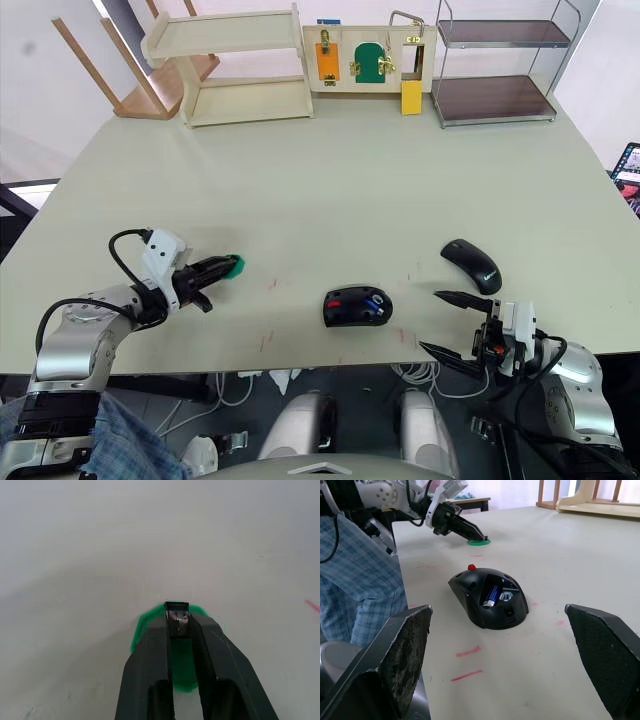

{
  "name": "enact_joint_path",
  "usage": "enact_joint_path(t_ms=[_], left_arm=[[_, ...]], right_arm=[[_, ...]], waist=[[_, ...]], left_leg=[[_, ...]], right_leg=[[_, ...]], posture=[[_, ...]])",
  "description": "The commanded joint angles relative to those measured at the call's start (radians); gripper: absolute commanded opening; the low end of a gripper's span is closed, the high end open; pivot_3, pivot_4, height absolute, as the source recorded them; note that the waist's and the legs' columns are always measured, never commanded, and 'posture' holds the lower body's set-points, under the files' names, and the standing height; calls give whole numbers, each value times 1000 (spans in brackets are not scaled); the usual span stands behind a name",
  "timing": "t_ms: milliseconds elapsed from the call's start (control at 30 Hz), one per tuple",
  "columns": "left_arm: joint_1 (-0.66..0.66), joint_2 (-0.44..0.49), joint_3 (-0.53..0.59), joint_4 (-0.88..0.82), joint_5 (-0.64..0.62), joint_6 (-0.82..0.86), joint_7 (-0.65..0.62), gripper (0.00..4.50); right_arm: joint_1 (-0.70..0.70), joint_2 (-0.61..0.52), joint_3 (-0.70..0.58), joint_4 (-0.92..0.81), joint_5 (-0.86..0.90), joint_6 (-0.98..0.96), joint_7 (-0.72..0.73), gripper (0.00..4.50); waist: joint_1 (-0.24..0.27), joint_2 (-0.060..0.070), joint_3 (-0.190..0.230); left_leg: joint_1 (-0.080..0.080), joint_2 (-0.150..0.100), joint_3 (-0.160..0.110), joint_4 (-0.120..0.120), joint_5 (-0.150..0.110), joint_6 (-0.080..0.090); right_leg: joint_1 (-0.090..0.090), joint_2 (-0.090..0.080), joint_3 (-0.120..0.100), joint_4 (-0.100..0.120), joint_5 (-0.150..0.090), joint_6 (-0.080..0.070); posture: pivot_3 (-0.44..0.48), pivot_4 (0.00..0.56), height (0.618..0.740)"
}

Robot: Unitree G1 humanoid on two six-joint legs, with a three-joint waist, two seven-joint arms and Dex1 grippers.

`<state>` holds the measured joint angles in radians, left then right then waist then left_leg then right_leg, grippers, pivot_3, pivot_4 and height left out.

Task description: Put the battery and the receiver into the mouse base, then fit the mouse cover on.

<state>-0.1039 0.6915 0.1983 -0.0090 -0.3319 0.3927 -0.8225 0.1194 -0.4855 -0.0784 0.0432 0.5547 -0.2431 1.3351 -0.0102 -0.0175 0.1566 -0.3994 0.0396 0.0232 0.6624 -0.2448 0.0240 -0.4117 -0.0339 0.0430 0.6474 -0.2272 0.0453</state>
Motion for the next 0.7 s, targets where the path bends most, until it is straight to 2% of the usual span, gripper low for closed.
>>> enact_joint_path(t_ms=[33, 233, 367, 567, 700], left_arm=[[-8, 18, 32, -32, -40, -50, -57, 178], [-74, 77, 17, -14, -80, -58, -187, 178], [-158, 117, -45, 0, -105, -38, -320, 178], [-315, 108, -147, 51, -90, -47, -434, 178], [-401, 95, -220, 60, -83, -58, -512, 178]], right_arm=[[-7, 2, -17, -26, 23, -10, 3, 4500], [-3, -2, -23, -50, 38, -7, 8, 4500], [-11, -18, -24, -126, 53, 47, -33, 4500], [-49, -26, -25, -238, 51, 165, -172, 4500], [-72, -56, -30, -342, 93, 342, -298, 4500]], waist=[[0, 0, 0], [2, -1, 0], [0, 0, 0], [0, -1, 1], [0, -1, 1]], left_leg=[[0, 0, 0, 0, 0, 0], [0, 0, 0, 0, 0, 0], [0, 0, 0, 0, 0, 0], [-1, -1, 0, 0, 0, 0], [-1, -1, 0, 0, 0, 0]], right_leg=[[0, 0, 0, 0, 0, 0], [0, 0, 0, 0, 0, 0], [0, 0, 0, 0, 0, 1], [0, 1, 0, 0, -1, 2], [0, 1, 0, 0, -1, 2]], posture=[[0, 150, 740], [0, 150, 740], [0, 150, 740], [0, 150, 740], [0, 150, 740]])
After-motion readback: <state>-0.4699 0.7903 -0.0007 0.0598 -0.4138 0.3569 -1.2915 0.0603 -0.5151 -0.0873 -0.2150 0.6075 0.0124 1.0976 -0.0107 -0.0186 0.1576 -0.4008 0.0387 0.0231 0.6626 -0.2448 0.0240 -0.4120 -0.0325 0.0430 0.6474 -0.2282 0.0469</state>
